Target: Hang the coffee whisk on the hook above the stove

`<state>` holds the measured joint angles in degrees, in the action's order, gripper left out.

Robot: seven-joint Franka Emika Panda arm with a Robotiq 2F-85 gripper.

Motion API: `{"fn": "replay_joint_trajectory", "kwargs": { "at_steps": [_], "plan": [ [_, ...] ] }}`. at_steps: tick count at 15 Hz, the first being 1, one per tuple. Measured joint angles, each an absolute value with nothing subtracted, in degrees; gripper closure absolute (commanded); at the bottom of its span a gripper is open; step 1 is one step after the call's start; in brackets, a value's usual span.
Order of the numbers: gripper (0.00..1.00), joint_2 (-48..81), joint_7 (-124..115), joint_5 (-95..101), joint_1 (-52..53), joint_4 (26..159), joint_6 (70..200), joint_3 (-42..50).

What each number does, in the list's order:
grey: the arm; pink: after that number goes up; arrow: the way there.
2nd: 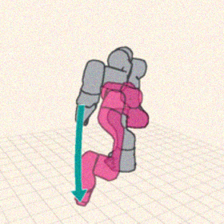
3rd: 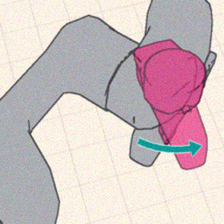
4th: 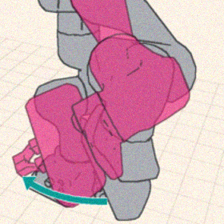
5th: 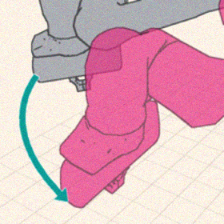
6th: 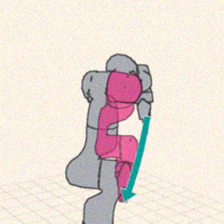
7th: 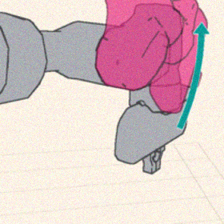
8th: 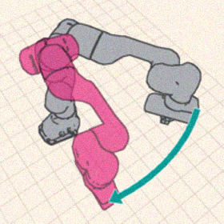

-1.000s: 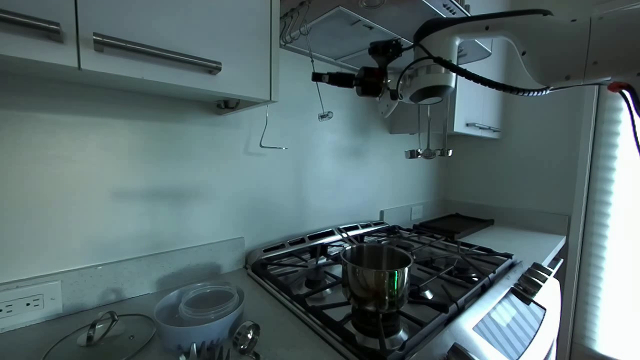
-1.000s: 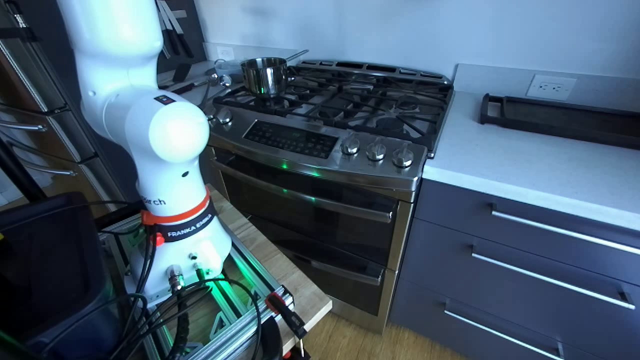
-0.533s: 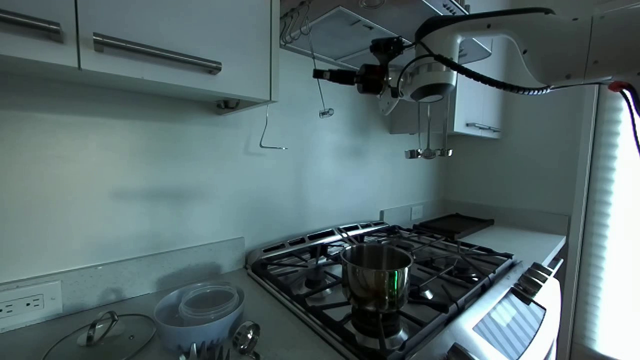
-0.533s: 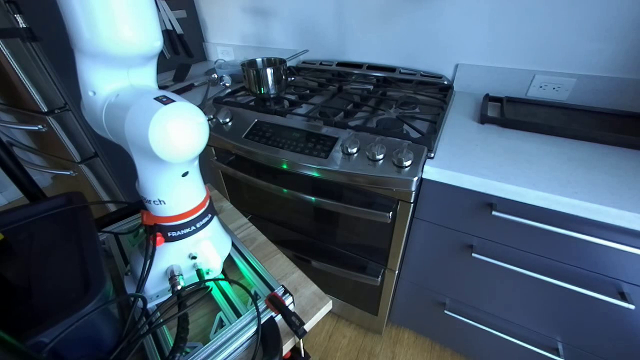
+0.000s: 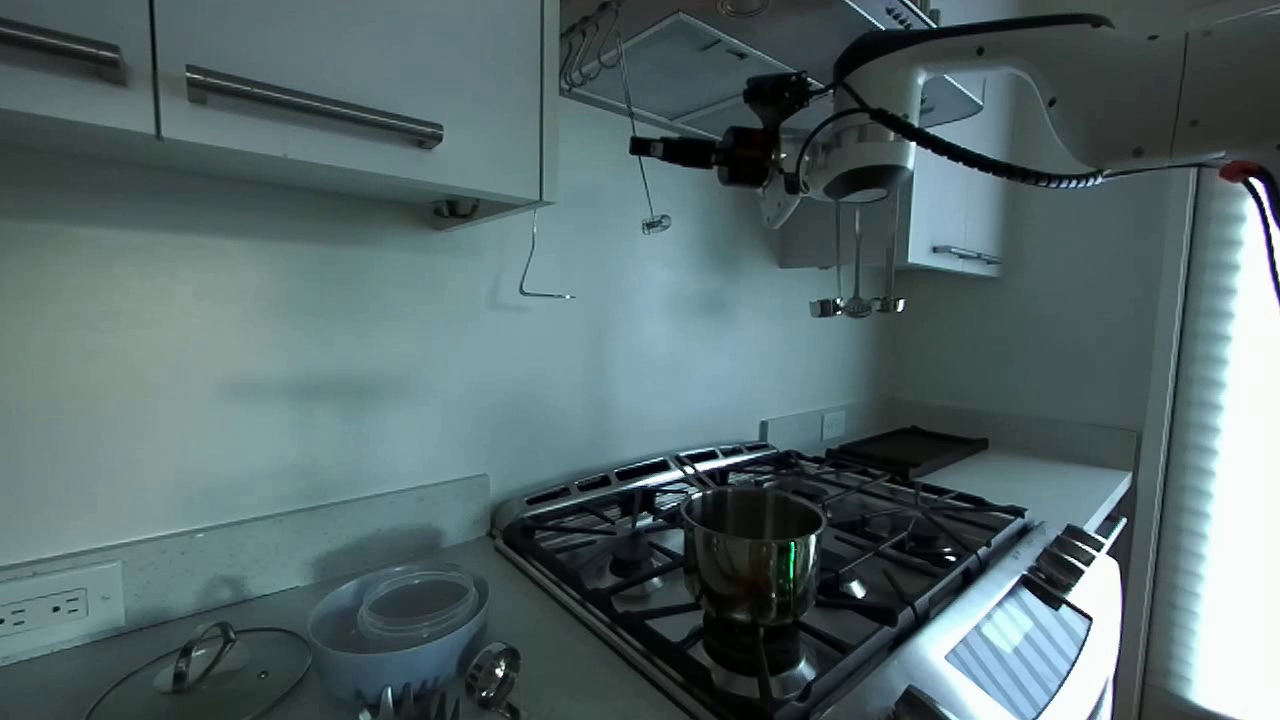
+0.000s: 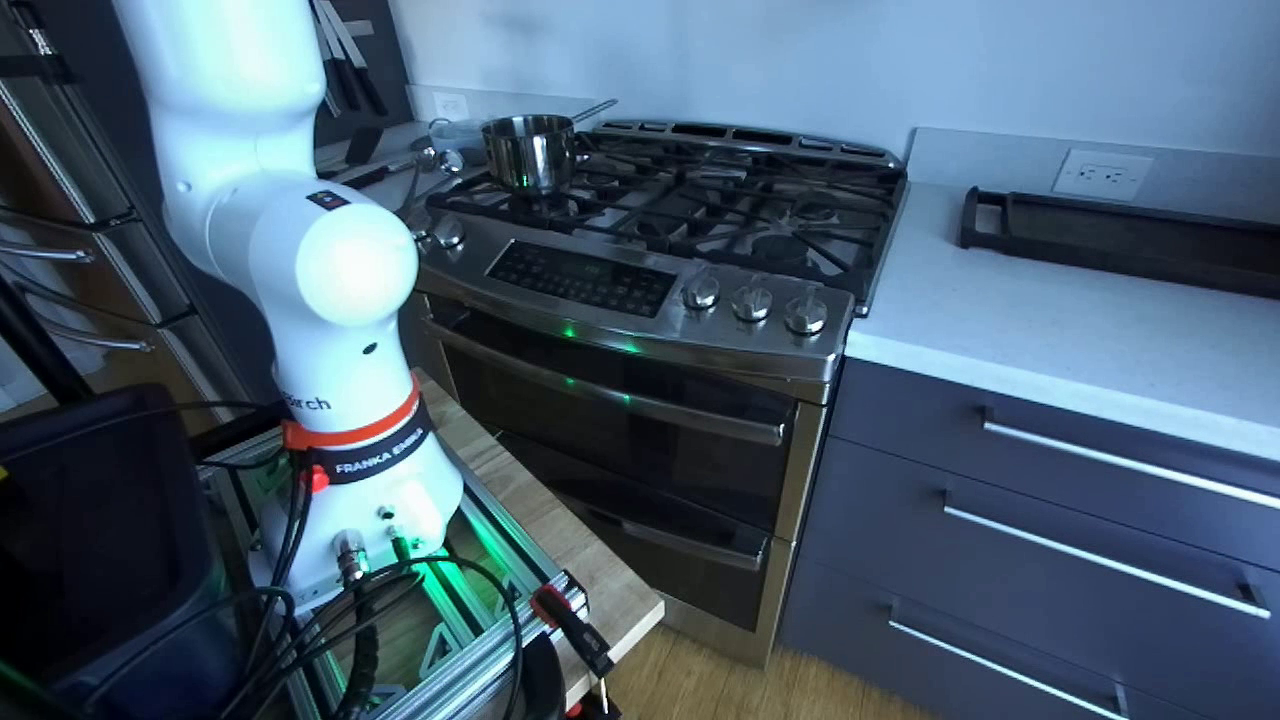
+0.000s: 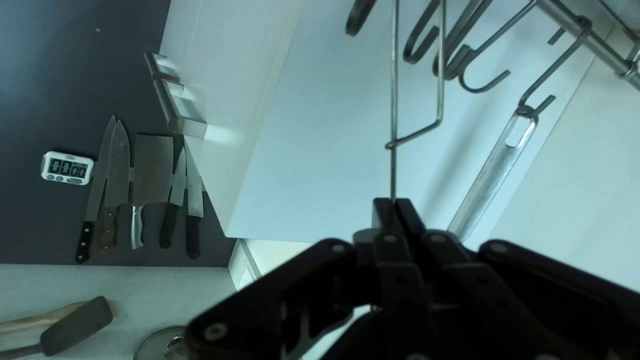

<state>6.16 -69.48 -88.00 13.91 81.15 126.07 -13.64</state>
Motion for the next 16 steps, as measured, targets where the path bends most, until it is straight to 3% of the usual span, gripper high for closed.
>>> {"fn": "replay_joint_trajectory", "kwargs": {
  "at_steps": [16],
  "plan": [
    [0.99, 6.29, -69.46, -88.00, 13.54, 81.53, 121.30, -13.41]
  ]
}}
